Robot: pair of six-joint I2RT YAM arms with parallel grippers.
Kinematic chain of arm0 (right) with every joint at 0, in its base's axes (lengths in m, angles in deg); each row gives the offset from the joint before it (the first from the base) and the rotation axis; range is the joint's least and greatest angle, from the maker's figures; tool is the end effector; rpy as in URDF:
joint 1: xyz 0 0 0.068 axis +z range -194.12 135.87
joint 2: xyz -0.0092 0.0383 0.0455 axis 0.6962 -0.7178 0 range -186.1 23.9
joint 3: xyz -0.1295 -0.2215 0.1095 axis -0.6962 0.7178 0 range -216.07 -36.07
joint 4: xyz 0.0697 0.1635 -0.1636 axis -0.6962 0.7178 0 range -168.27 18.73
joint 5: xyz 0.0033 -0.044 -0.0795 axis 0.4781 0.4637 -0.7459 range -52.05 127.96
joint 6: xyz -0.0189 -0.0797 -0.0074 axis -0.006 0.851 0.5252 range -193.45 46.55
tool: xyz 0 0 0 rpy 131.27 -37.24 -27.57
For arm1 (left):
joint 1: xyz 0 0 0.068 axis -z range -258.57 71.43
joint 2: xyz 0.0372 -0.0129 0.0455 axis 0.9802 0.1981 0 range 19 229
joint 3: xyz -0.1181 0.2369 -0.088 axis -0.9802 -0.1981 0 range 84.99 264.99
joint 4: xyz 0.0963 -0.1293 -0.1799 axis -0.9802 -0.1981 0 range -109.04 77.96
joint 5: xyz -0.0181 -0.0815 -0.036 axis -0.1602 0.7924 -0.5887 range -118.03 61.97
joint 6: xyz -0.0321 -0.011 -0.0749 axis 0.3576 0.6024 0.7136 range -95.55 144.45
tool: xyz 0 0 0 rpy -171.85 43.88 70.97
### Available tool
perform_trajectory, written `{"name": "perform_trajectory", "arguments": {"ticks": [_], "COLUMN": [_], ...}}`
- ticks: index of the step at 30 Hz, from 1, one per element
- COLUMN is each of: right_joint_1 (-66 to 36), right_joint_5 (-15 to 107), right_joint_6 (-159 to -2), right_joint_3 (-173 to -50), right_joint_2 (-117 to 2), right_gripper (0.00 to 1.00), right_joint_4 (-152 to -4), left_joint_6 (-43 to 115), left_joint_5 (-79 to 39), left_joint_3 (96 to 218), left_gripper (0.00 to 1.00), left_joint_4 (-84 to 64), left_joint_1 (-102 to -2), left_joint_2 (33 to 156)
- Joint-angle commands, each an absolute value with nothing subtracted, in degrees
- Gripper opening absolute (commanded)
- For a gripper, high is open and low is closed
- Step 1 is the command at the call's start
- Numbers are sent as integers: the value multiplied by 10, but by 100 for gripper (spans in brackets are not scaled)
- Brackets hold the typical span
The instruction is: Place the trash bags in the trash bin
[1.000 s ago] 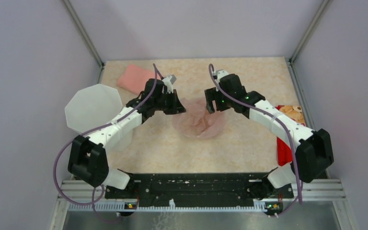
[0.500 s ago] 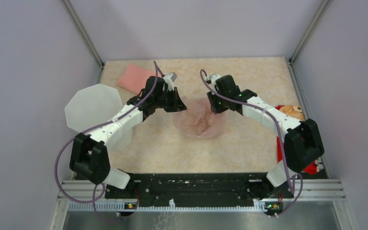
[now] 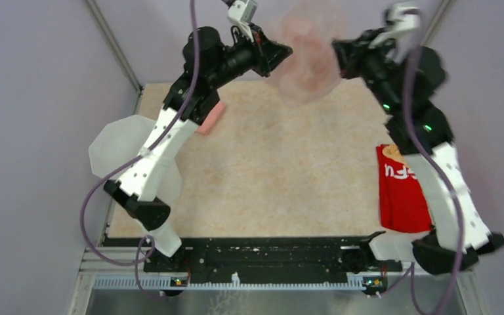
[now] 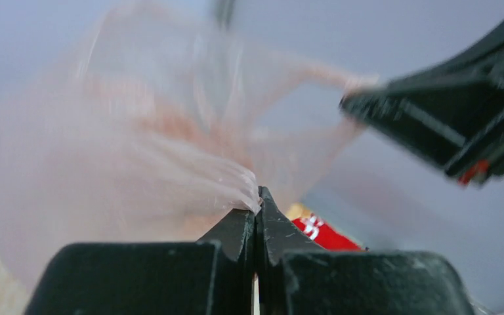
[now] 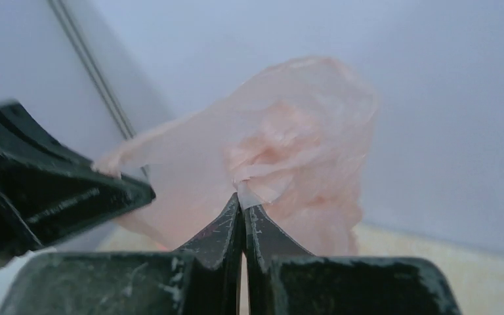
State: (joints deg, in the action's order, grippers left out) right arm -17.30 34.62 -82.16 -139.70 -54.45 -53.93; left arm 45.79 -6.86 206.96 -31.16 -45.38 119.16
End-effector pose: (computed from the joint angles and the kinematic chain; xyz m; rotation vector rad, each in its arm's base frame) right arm 0.2585 0.1260 0.5304 -0.2014 1.5585 0.4438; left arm 0.3152 -0.2372 0.5250 0.4739 1.5490 -1.0276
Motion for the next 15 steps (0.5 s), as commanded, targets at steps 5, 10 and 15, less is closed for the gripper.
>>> {"name": "perform_trajectory", "arguments": {"ticks": [5, 10, 15], "right_joint_1": [-169, -73, -69], "right_joint_5": [383, 333, 323], "right_joint_6": [-873, -903, -886], "right_joint_3": [-1127, -987, -1276], "right_joint_2": [-497, -487, -416], "right_gripper": [0, 0, 0], "right_joint_4": [-673, -643, -522], "left_joint_6": [385, 400, 396], "left_joint_5": [-205, -171, -163], "left_joint_3": [1819, 1667, 1809], "left_gripper": [0, 0, 0], "left_joint_4": [-265, -284, -282], "left_joint_1": [-409, -382, -368], "left_joint_2": [1111, 1044, 944]}}
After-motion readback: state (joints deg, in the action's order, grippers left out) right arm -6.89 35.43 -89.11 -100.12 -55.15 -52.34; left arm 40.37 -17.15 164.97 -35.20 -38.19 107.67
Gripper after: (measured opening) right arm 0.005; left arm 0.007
